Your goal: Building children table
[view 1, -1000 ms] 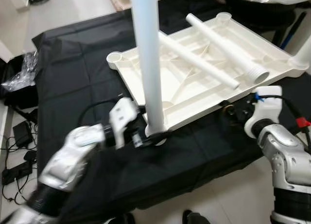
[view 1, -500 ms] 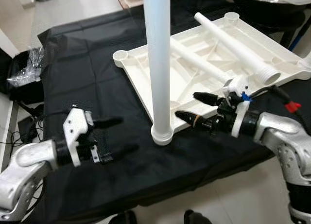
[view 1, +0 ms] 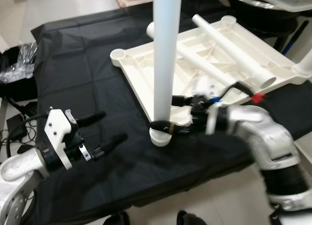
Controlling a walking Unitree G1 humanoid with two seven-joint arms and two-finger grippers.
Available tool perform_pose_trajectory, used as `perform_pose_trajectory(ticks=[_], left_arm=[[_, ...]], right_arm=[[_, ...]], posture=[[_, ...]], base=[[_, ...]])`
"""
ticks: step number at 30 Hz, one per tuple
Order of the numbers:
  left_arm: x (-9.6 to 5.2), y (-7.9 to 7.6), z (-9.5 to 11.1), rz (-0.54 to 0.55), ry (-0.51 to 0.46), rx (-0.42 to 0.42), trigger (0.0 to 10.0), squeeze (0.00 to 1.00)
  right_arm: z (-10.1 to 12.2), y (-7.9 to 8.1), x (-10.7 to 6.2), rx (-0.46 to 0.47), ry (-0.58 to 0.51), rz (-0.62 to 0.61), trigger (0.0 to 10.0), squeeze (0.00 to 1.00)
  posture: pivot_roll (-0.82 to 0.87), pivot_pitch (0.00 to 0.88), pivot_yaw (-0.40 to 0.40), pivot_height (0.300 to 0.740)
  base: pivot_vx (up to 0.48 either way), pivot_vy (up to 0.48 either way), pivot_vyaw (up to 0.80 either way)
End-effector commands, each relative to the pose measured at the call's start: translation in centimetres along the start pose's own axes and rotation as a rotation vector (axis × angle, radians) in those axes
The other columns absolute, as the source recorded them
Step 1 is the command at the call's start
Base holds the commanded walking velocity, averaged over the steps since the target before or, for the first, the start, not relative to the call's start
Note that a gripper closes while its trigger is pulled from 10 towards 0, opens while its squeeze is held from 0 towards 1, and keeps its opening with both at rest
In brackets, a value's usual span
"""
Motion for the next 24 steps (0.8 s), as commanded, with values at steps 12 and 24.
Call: perform_pose_trajectory(ticks=[12,24], left_arm=[[-0.1,-0.4,0.0,0.022,0.012,0.005,10.0,0.0],[1.0,-0.8,-0.3,0.005,0.003,-0.004,10.0,0.0]], right_arm=[[-2.0,-2.3,-0.5,-0.027,0.034,-0.267,0.0,0.0],[-5.0,-4.9,-3.0,-0.013,0.016,-1.052,0.0,0.0]], posture=[[0.02,0.213,-0.043,0.74],[0.0,0.204,-0.024,0.74]], base=[[0.0,0.0,0.0],[0.0,0.0,0.0]])
Point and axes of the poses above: a point about 5 cm out from each wrist's last joint towards the gripper, its own x axis pointing out of the wrist towards the gripper, its own z axis along the axis of the wrist's last joint, y = z × x, the point moved 4 cm from there along x, pointing out of the wrist towards the gripper, and after that the axes turned 13 degrees about x, right-handed, at the moved point
